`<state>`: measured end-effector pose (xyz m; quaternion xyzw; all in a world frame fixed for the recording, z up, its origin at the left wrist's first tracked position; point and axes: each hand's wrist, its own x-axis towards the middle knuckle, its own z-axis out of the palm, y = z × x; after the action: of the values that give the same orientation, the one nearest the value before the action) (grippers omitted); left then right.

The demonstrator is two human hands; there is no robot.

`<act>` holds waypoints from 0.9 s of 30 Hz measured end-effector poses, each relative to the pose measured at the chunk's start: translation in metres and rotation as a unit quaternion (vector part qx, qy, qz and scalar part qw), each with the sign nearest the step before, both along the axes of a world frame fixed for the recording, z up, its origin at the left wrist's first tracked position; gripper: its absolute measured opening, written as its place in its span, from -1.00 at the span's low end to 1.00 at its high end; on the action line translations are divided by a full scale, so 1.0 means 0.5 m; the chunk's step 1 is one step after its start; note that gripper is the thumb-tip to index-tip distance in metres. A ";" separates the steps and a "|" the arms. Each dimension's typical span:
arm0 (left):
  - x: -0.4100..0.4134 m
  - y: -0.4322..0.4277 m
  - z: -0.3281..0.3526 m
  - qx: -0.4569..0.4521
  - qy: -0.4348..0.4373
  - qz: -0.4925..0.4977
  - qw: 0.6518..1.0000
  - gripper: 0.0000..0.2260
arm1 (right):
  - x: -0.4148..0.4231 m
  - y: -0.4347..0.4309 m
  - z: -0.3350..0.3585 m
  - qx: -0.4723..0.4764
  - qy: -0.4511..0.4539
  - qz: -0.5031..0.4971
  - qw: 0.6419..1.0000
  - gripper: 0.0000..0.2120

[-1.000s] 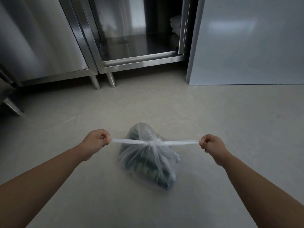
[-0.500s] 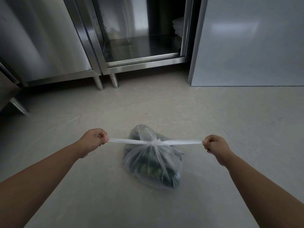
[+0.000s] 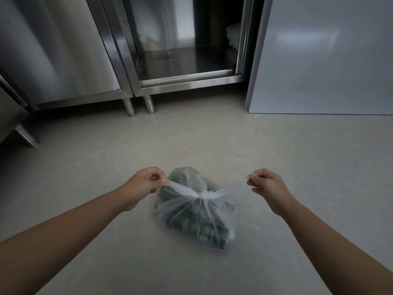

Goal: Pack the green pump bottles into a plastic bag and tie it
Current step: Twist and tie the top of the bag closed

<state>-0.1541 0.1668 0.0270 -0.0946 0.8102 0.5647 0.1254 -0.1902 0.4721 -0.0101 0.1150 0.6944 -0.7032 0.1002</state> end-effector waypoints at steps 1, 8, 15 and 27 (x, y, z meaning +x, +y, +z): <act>0.001 0.012 0.001 0.013 -0.003 -0.006 1.000 -0.82 | 0.000 -0.004 0.009 -0.016 -0.001 0.008 1.000 -0.79; 0.011 0.072 0.009 0.061 0.021 -0.012 0.998 -0.83 | 0.008 -0.035 0.050 0.035 0.053 0.071 0.995 -0.81; 0.026 0.114 0.023 0.093 0.036 -0.009 0.995 -0.85 | 0.025 -0.070 0.078 0.045 0.102 0.133 0.985 -0.84; 0.044 0.154 0.016 0.185 -0.014 0.042 0.982 -0.86 | 0.050 -0.130 0.076 0.028 0.124 0.196 0.972 -0.85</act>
<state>-0.1323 0.2440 0.0349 -0.1115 0.6856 0.7078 0.1287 -0.1651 0.4073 0.0280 -0.1091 0.7297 -0.6590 0.1462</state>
